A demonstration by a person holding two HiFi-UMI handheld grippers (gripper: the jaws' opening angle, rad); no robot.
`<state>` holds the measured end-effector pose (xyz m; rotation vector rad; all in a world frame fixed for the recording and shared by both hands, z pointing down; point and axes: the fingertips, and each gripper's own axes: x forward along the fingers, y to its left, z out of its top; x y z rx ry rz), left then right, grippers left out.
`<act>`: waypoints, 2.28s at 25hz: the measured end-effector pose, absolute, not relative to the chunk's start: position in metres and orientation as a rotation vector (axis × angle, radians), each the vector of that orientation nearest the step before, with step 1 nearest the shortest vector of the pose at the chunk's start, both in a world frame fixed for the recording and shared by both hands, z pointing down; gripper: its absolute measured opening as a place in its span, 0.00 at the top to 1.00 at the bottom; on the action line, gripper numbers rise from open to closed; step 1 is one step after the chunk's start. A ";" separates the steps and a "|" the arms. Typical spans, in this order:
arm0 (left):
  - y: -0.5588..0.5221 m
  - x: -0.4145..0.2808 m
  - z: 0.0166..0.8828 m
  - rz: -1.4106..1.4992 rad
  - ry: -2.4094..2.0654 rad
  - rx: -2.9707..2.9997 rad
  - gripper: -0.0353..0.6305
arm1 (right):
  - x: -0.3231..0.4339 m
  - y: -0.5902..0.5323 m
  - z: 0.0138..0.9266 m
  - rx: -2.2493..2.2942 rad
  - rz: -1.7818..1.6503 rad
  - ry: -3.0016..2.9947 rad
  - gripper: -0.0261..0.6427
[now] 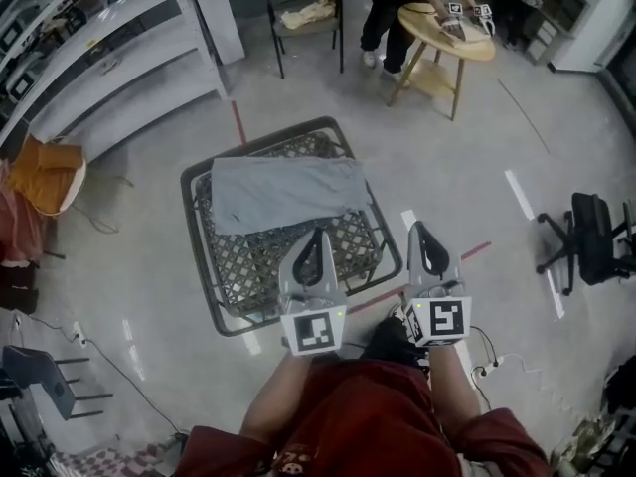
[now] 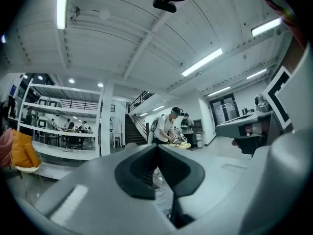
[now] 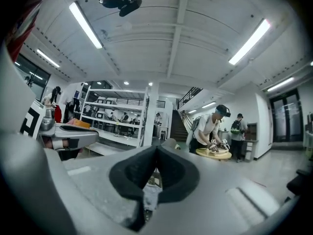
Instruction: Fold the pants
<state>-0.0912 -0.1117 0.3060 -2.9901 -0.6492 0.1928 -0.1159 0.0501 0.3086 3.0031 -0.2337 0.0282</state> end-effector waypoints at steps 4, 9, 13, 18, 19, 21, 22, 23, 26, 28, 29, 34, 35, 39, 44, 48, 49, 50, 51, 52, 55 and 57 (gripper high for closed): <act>-0.056 -0.083 0.305 0.188 -0.687 -2.992 0.94 | -0.113 0.111 0.306 3.016 0.007 -0.175 0.96; 0.028 -0.065 0.301 0.174 -0.649 -3.002 0.94 | -0.100 0.204 0.298 3.021 -0.021 -0.160 0.96; 0.088 -0.053 0.296 0.174 -0.606 -3.002 0.94 | -0.088 0.263 0.292 3.017 -0.041 -0.195 0.96; 0.146 -0.039 0.293 0.156 -0.539 -2.995 0.94 | -0.072 0.318 0.289 3.033 -0.045 -0.267 0.96; 0.155 -0.038 0.292 0.155 -0.526 -2.995 0.94 | -0.068 0.327 0.288 3.041 -0.048 -0.279 0.96; 0.167 -0.034 0.288 0.155 -0.500 -2.995 0.94 | -0.060 0.341 0.285 3.054 -0.056 -0.304 0.96; 0.172 -0.031 0.287 0.153 -0.490 -2.994 0.94 | -0.055 0.345 0.285 3.058 -0.056 -0.319 0.96; 0.175 -0.029 0.287 0.148 -0.482 -2.995 0.94 | -0.050 0.347 0.285 3.060 -0.054 -0.334 0.96; 0.181 -0.020 0.289 0.128 -0.465 -3.001 0.94 | -0.034 0.349 0.287 3.062 -0.057 -0.384 0.96; 0.182 -0.012 0.291 0.126 -0.445 -3.004 0.94 | -0.021 0.347 0.290 3.057 -0.058 -0.426 0.96; 0.182 -0.007 0.293 0.129 -0.428 -3.001 0.94 | -0.013 0.346 0.292 3.049 -0.056 -0.450 0.96; 0.187 0.035 0.296 0.168 -0.324 -3.009 0.94 | 0.041 0.345 0.296 2.988 -0.059 -0.574 0.96; 0.187 0.044 0.295 0.181 -0.308 -3.006 0.94 | 0.052 0.343 0.296 2.978 -0.059 -0.601 0.96; 0.179 0.094 0.286 0.198 -0.247 -2.947 0.94 | 0.110 0.320 0.292 2.921 -0.043 -0.725 0.96; 0.149 0.142 0.289 0.144 0.000 -2.929 0.94 | 0.183 0.272 0.294 2.832 -0.034 -1.025 0.96; 0.106 0.163 0.288 0.103 0.163 -2.898 0.94 | 0.226 0.219 0.289 2.764 -0.060 -1.189 0.96; 0.095 0.166 0.288 0.095 0.204 -2.888 0.94 | 0.233 0.206 0.287 2.749 -0.070 -1.231 0.96; 0.086 0.167 0.288 0.085 0.244 -2.877 0.94 | 0.239 0.195 0.286 2.736 -0.076 -1.270 0.96; 0.076 0.167 0.289 0.074 0.288 -2.869 0.94 | 0.244 0.184 0.286 2.723 -0.080 -1.309 0.96; 0.067 0.166 0.290 0.063 0.338 -2.865 0.94 | 0.248 0.174 0.287 2.710 -0.082 -1.347 0.96; 0.044 0.161 0.293 0.029 0.483 -2.845 0.94 | 0.257 0.146 0.289 2.653 -0.088 -1.466 0.96; 0.030 0.157 0.293 0.017 0.560 -2.814 0.94 | 0.261 0.128 0.292 2.600 -0.099 -1.531 0.96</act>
